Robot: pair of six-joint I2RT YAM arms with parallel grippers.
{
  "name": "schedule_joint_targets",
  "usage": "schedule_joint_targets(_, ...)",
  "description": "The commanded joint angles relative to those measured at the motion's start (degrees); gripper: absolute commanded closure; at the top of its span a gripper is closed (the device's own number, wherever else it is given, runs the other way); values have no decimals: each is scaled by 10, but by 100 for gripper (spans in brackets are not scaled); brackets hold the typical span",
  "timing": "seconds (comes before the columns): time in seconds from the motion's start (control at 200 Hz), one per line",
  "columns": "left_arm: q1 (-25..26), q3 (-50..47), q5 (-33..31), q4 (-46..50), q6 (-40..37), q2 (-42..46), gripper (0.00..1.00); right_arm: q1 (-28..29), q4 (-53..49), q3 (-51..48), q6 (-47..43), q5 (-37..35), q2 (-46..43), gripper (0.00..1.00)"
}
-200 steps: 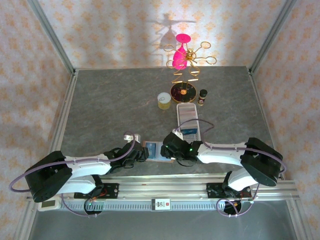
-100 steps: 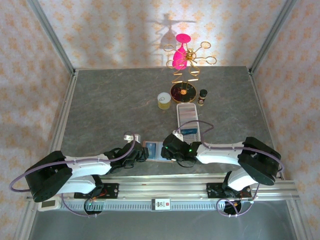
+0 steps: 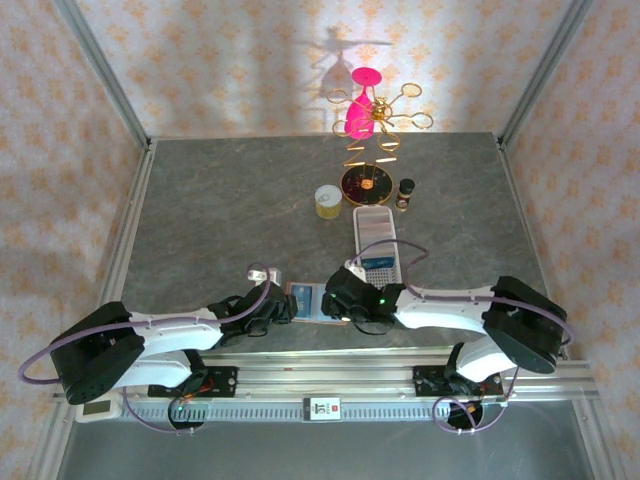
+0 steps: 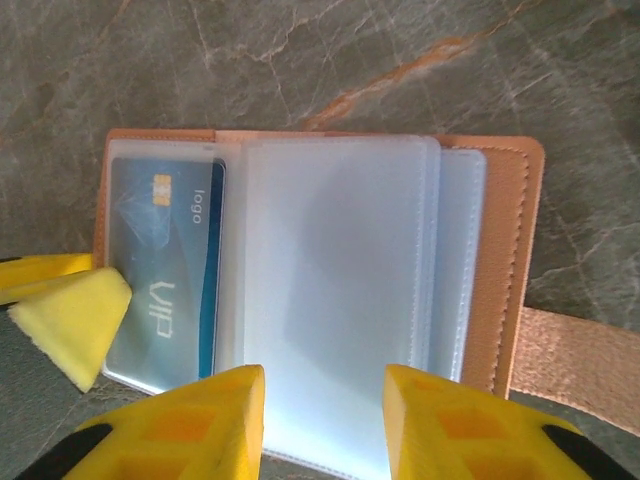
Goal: Put the credit cards into the card holder
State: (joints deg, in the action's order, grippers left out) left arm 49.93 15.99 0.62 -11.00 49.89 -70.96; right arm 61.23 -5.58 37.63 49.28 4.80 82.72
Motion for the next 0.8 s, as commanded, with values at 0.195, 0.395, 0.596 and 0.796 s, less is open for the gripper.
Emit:
schedule_joint_targets(0.195,27,-38,108,35,33,-20,67,6,21,26,-10,17,53,64)
schedule_joint_targets(0.395,28,-48,115,22,44,-14,67,5,44,27,-5,28,63,60)
schedule_joint_targets(0.596,30,-62,128,5,59,4,69,5,101,30,6,55,72,60)
schedule_joint_targets(0.796,29,-84,129,-13,78,22,71,5,150,31,18,80,93,60)
